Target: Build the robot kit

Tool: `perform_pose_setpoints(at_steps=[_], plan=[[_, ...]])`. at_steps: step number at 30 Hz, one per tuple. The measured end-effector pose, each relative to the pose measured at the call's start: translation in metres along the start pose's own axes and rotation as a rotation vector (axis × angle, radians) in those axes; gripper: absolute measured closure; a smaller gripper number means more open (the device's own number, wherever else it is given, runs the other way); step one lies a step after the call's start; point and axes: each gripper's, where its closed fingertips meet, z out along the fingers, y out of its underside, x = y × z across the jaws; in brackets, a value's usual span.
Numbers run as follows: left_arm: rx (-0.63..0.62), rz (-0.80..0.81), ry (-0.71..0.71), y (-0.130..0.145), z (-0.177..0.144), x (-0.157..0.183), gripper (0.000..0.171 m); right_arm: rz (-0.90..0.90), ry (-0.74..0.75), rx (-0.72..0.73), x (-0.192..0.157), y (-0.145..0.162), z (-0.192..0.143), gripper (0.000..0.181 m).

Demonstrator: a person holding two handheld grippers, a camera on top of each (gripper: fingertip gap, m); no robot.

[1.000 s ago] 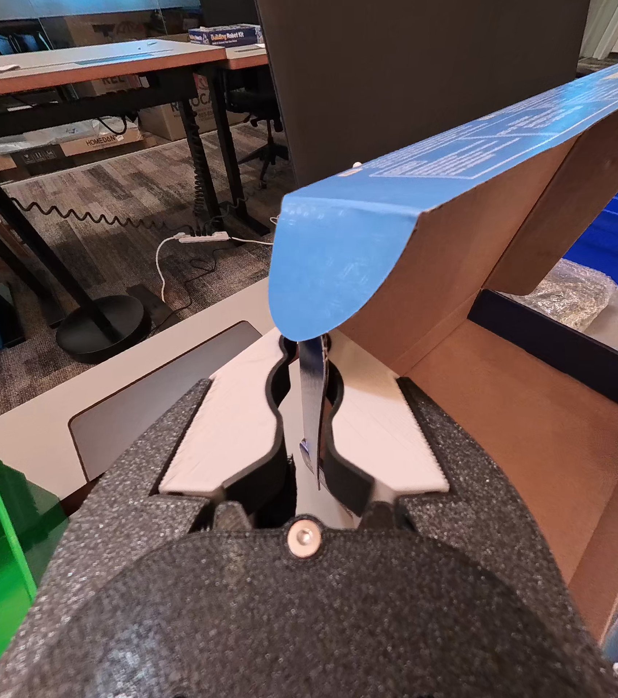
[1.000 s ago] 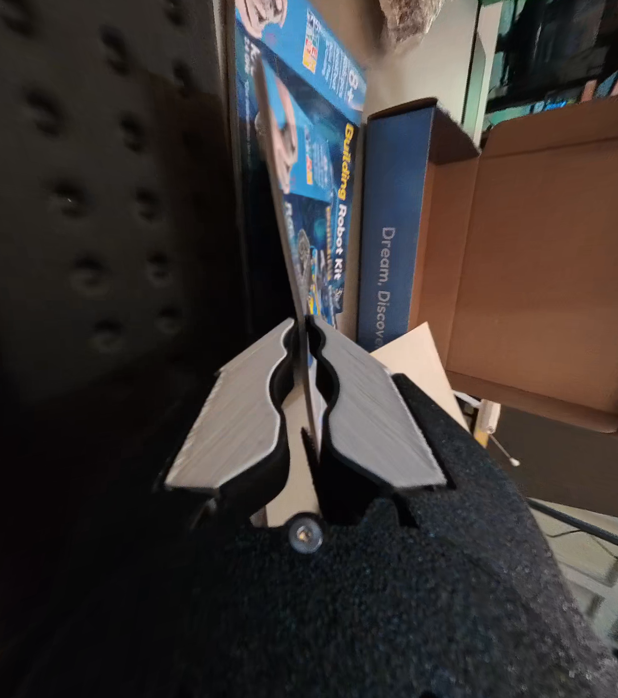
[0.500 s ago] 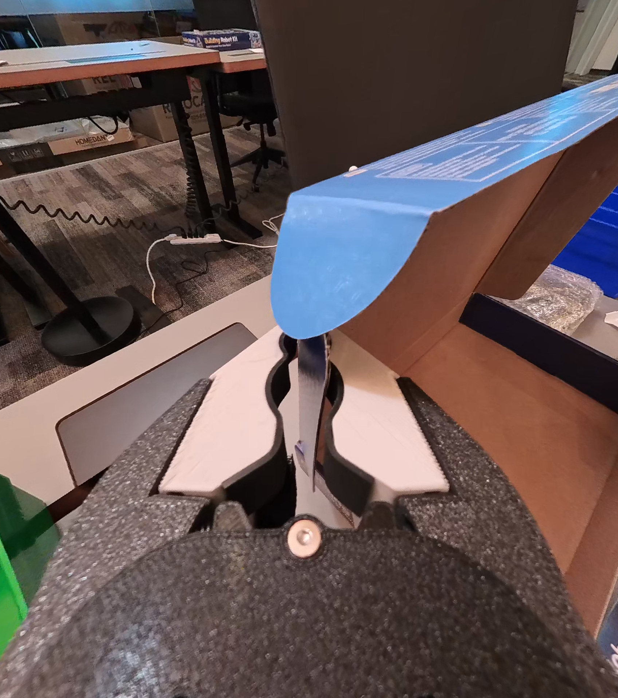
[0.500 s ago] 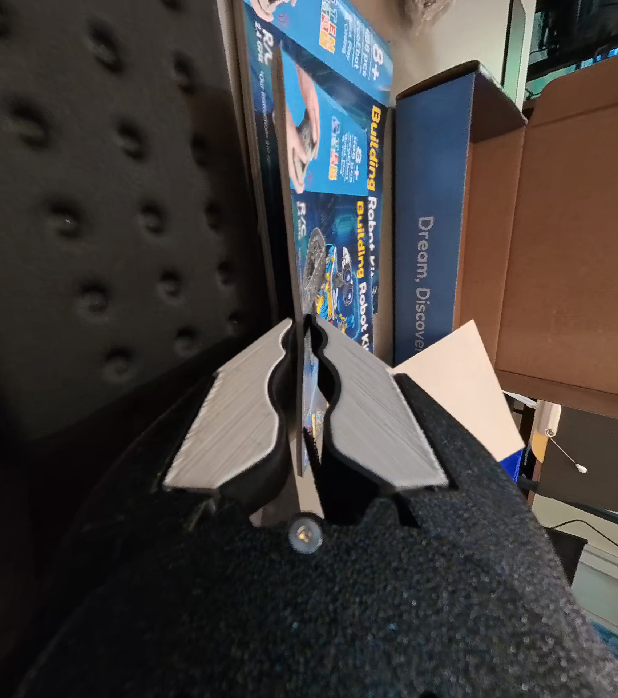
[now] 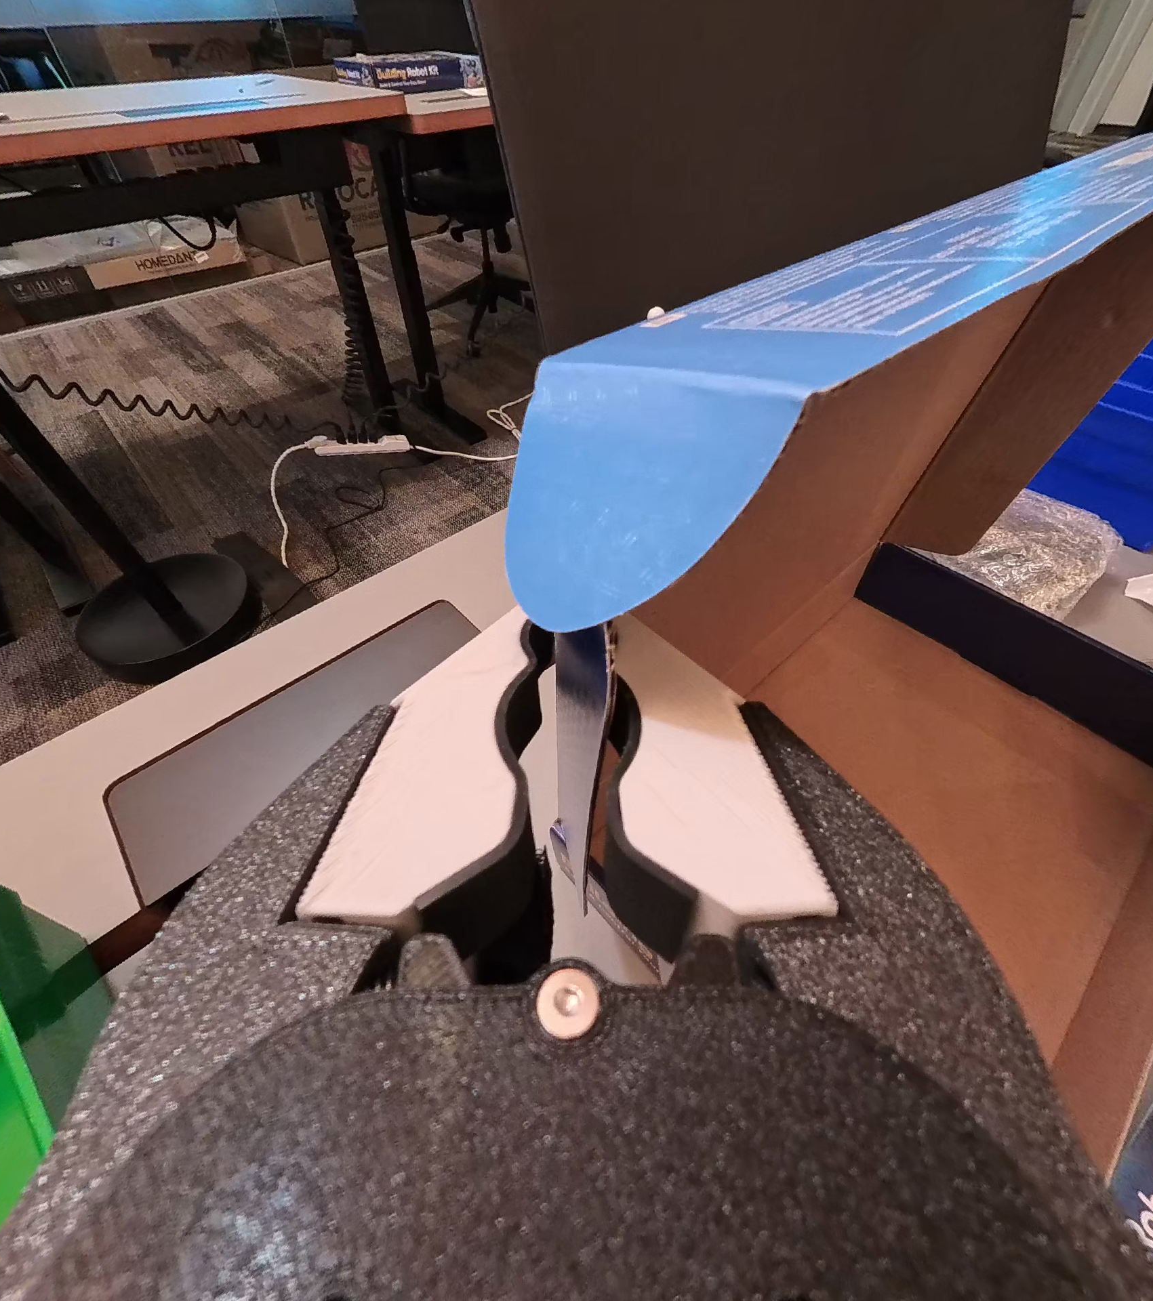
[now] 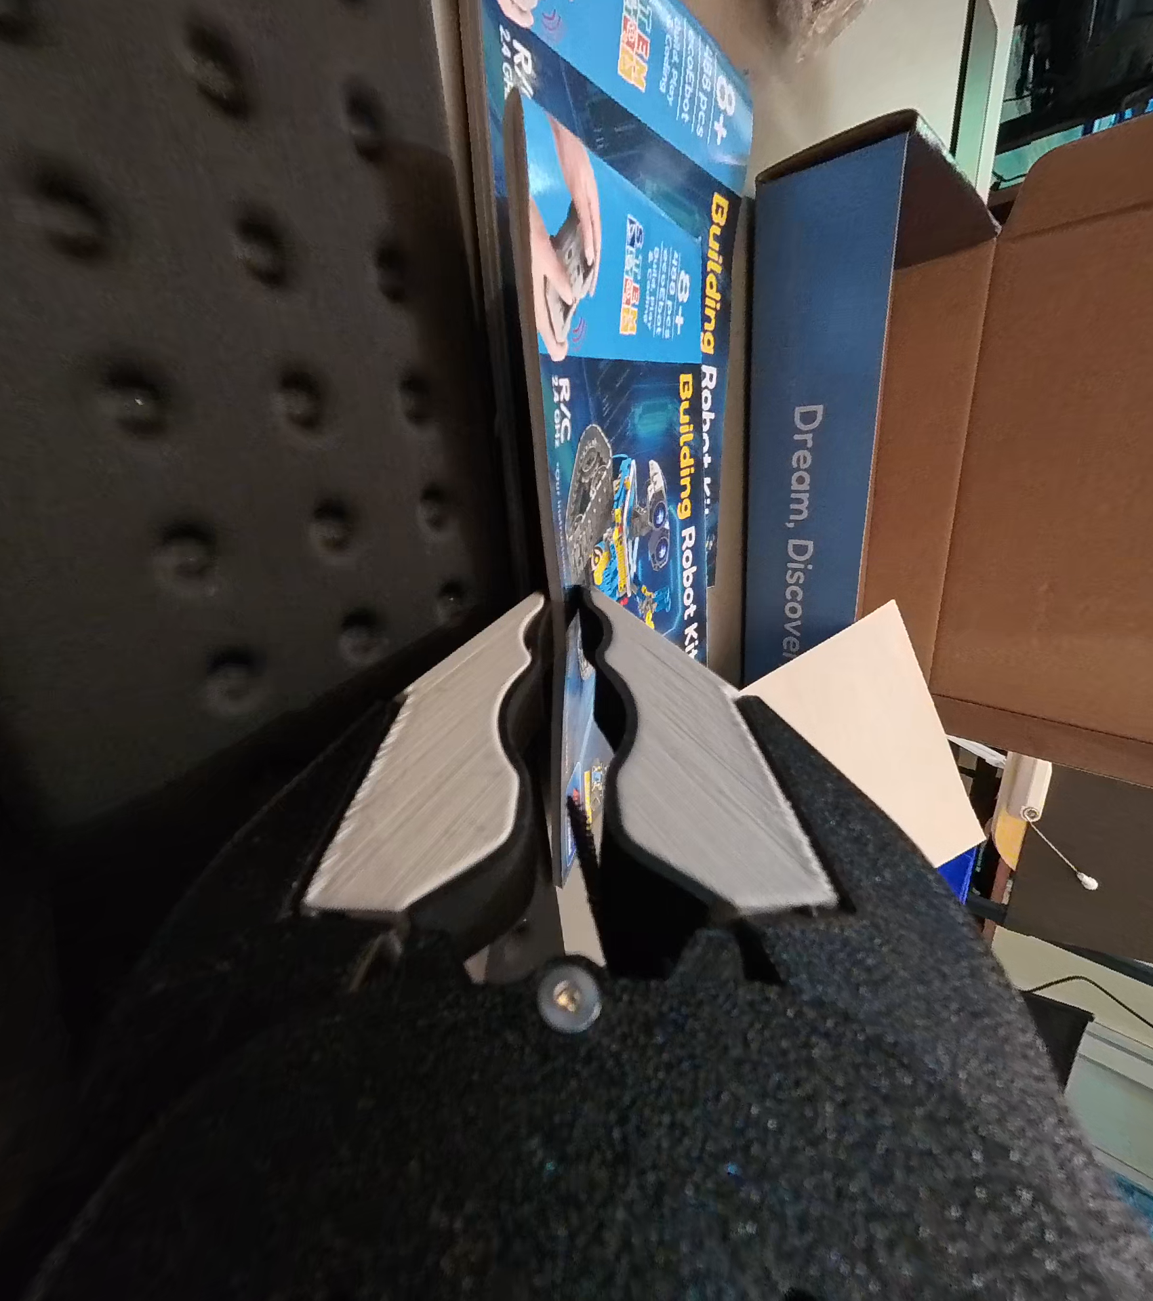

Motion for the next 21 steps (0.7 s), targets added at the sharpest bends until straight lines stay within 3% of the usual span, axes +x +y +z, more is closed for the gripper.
perform_pose_setpoints(at_steps=[21], plan=[[-0.004,0.006,0.006,0.0002,-0.0004,0.0007,0.164,-0.019,0.025,-0.013,0.0006,-0.0009,0.0009,0.178]])
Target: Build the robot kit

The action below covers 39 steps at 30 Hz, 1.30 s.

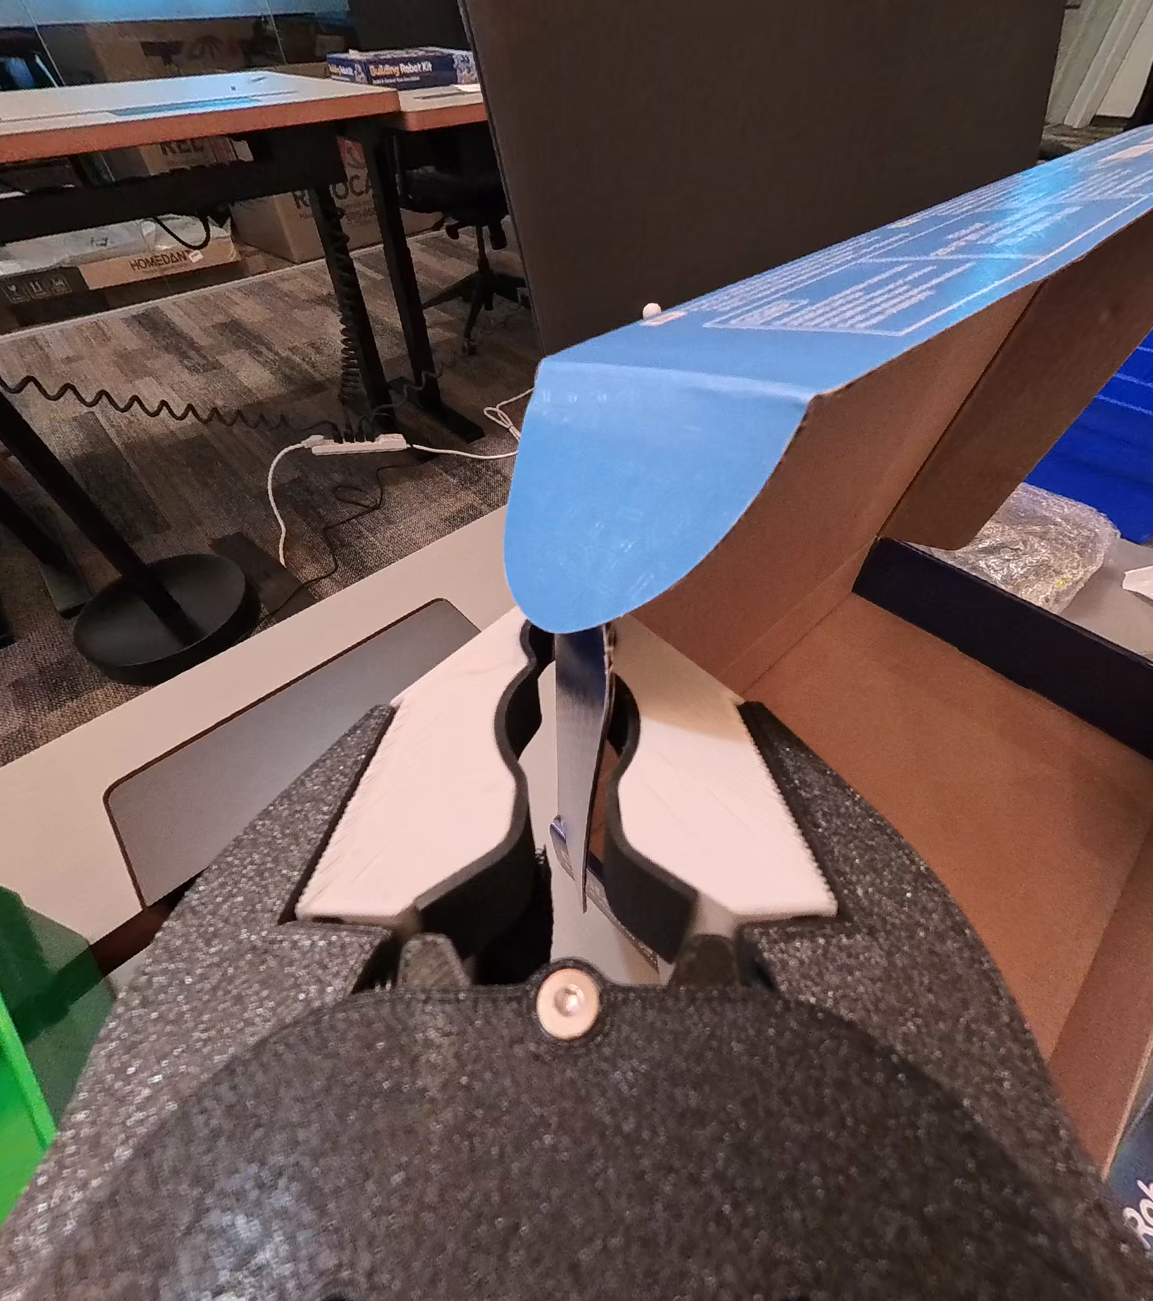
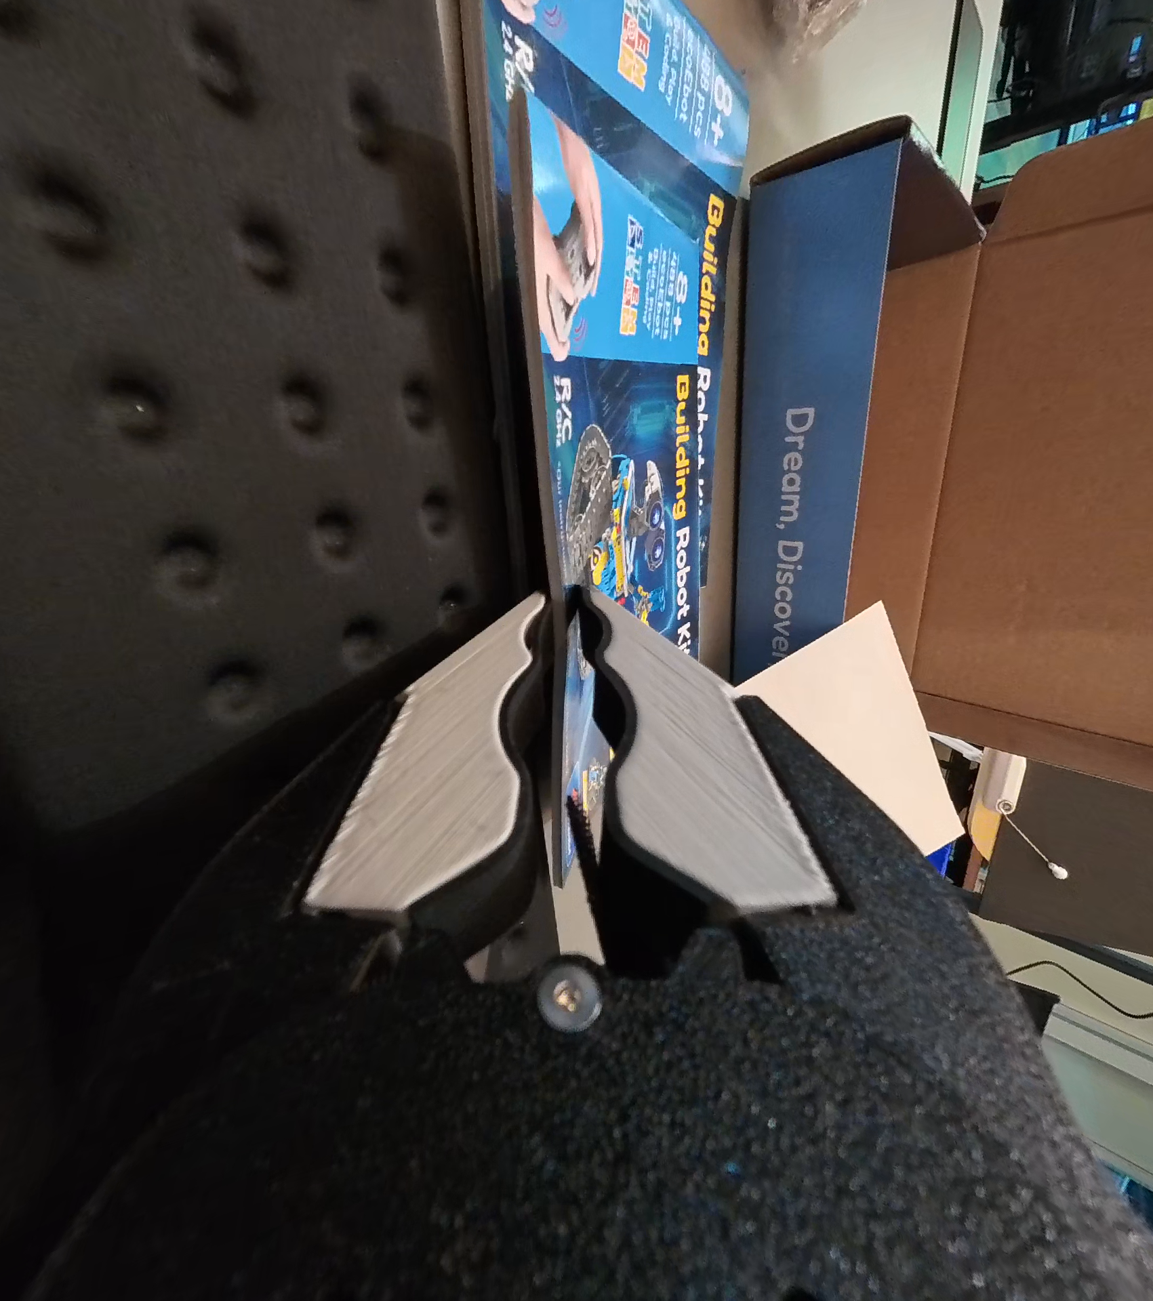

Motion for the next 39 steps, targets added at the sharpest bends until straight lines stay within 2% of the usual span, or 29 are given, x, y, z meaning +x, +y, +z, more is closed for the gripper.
perform_pose_setpoints(at_steps=[12,15,18,21,24,27,39], plan=[[0.0,-0.002,0.002,0.0,0.0,0.0,0.164,0.0,0.028,0.026,0.005,-0.003,-0.004,0.179],[-0.001,-0.004,0.005,0.0,0.0,0.0,0.164,0.098,0.049,0.09,0.032,0.002,-0.023,0.18],[0.0,-0.005,0.006,0.0,0.0,0.0,0.164,0.177,-0.064,0.177,0.04,0.004,-0.058,0.18],[0.0,-0.006,0.008,0.0,0.0,0.0,0.164,0.197,-0.154,0.222,0.037,-0.001,-0.089,0.18],[-0.003,0.001,0.003,0.0,0.0,0.0,0.164,0.165,-0.239,0.214,0.02,-0.001,-0.102,0.18],[-0.006,0.005,0.001,0.001,0.0,0.0,0.164,0.17,-0.308,0.227,0.007,-0.005,-0.105,0.181],[-0.004,0.001,0.008,0.001,-0.001,0.0,0.164,0.167,-0.33,0.21,0.001,-0.004,-0.098,0.179]])
